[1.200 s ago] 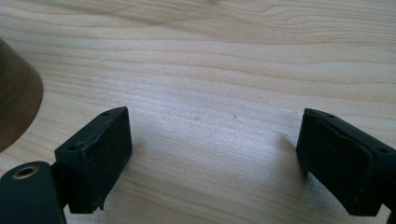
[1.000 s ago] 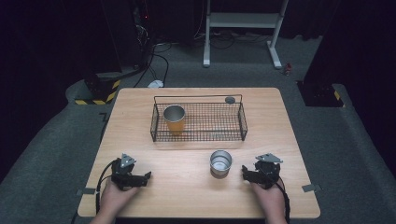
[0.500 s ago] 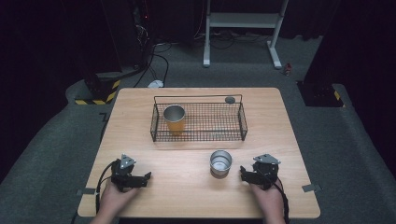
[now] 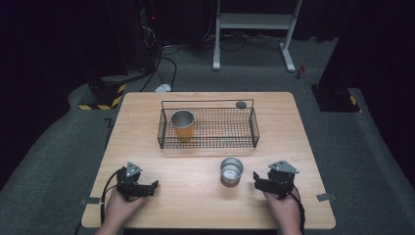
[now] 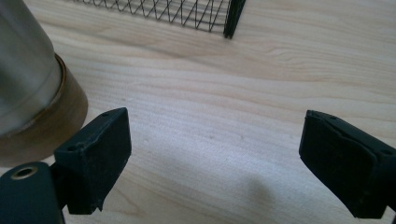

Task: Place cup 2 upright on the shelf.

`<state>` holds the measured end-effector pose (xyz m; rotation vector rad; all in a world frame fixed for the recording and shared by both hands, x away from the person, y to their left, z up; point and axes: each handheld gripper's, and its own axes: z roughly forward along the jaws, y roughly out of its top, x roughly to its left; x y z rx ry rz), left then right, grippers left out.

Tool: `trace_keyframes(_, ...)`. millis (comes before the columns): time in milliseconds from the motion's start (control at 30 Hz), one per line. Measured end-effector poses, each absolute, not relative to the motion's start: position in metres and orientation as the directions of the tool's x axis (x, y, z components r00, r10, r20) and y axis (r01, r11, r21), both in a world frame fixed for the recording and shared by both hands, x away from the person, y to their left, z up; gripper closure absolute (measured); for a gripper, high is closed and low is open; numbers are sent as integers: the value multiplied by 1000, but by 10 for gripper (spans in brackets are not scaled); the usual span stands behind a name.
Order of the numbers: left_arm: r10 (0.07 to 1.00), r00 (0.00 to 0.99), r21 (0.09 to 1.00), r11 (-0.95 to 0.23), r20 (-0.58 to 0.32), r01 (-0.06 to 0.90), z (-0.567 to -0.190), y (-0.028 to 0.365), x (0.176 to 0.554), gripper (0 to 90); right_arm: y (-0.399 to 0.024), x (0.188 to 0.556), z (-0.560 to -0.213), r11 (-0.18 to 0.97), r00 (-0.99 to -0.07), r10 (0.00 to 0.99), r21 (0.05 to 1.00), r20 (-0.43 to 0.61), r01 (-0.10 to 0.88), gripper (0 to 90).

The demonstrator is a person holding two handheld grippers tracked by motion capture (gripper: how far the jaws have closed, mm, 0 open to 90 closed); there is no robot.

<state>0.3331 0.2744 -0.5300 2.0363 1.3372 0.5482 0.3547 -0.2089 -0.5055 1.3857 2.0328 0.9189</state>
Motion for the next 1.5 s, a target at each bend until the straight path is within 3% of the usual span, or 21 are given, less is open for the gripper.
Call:
trace_keyframes(567,917,398,704,-283,0,652,-530,275,332,3,-207,347,-480,261,-381,923,813,-52,521,95)
trace_keyframes(1500,918,397,701,-288,8,652,-530,276,332,6,-196,334,-457,223,-424,906,831,16,509,97)
